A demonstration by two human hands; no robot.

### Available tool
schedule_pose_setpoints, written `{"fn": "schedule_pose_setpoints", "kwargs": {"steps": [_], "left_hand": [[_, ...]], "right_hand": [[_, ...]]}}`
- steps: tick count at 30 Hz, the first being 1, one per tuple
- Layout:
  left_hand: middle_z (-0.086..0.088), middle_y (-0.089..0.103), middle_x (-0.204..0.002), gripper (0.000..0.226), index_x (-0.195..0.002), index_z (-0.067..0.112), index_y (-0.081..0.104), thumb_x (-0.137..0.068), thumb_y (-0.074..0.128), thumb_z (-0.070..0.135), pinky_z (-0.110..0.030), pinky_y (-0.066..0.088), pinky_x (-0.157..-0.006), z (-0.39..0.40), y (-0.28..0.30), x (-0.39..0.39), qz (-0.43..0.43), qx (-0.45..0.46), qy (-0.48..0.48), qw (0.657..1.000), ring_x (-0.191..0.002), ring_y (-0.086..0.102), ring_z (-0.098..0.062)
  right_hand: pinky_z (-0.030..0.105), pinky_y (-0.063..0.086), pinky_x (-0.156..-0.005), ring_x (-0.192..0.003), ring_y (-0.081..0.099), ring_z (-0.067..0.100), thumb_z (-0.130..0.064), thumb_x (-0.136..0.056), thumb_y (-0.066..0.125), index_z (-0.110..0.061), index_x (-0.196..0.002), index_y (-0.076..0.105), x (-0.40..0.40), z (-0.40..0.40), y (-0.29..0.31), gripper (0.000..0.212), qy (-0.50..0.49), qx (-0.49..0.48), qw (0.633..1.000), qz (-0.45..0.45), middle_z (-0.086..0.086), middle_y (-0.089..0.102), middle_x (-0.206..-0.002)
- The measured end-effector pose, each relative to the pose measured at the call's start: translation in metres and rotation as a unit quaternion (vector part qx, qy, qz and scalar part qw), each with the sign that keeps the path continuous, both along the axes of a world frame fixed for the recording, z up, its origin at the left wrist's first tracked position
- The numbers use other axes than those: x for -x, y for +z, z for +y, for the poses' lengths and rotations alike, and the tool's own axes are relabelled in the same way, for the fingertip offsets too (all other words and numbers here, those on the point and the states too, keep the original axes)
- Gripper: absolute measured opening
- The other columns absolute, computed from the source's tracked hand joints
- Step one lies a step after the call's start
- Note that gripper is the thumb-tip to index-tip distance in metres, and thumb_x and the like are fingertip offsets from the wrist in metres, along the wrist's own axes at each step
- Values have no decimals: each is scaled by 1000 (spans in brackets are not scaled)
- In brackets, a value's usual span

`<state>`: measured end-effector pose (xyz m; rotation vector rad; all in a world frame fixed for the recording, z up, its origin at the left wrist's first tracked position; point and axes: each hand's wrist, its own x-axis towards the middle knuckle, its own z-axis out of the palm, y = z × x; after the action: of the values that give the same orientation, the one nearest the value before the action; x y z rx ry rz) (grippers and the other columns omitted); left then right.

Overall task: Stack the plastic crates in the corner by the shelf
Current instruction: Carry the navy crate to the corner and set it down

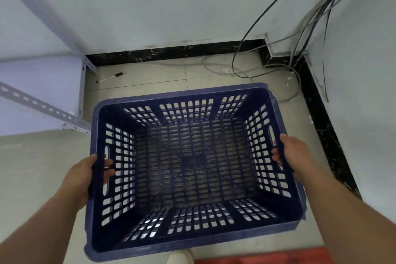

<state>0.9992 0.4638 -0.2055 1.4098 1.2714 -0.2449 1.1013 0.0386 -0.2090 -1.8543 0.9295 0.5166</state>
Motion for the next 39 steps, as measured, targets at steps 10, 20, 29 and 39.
{"fn": "schedule_pose_setpoints", "kwargs": {"steps": [10, 20, 29, 39], "left_hand": [[-9, 63, -86, 32, -86, 14, 59, -97, 35, 32, -40, 46, -79, 2, -9, 6, -27, -27, -26, 999, -74, 56, -23], [-30, 52, -126, 46, -130, -3, 45, -99, 29, 28, -44, 38, -88, -17, 7, 1, 96, -232, -148, 957, -112, 50, -45], [-15, 47, -141, 52, -143, 10, 38, -95, 41, 31, -39, 37, -103, -81, 99, 44, 40, -171, -195, 965, -124, 47, -34], [-8, 54, -133, 42, -134, 13, 48, -95, 43, 28, -44, 38, -105, -131, 246, 122, 31, -80, -153, 985, -121, 51, -26]], "right_hand": [[33, 45, -59, -65, 53, 21, -34, -98, 33, -5, -111, 58, 4, -1, -14, 40, 24, 50, 998, -26, 10, 60, -80], [47, 44, -93, -103, 56, 40, -36, -99, 22, 0, -122, 52, 1, 8, -1, 52, 133, 203, 970, 22, 26, 58, -118], [49, 43, -96, -111, 52, 42, -44, -98, 27, -2, -128, 51, 54, 45, 91, 57, 220, 269, 938, -26, 26, 54, -124], [34, 27, -56, -67, 45, 23, -18, -95, 37, -5, -60, 44, 143, 65, 235, 38, 261, 124, 954, -84, 16, 51, -71]]}}
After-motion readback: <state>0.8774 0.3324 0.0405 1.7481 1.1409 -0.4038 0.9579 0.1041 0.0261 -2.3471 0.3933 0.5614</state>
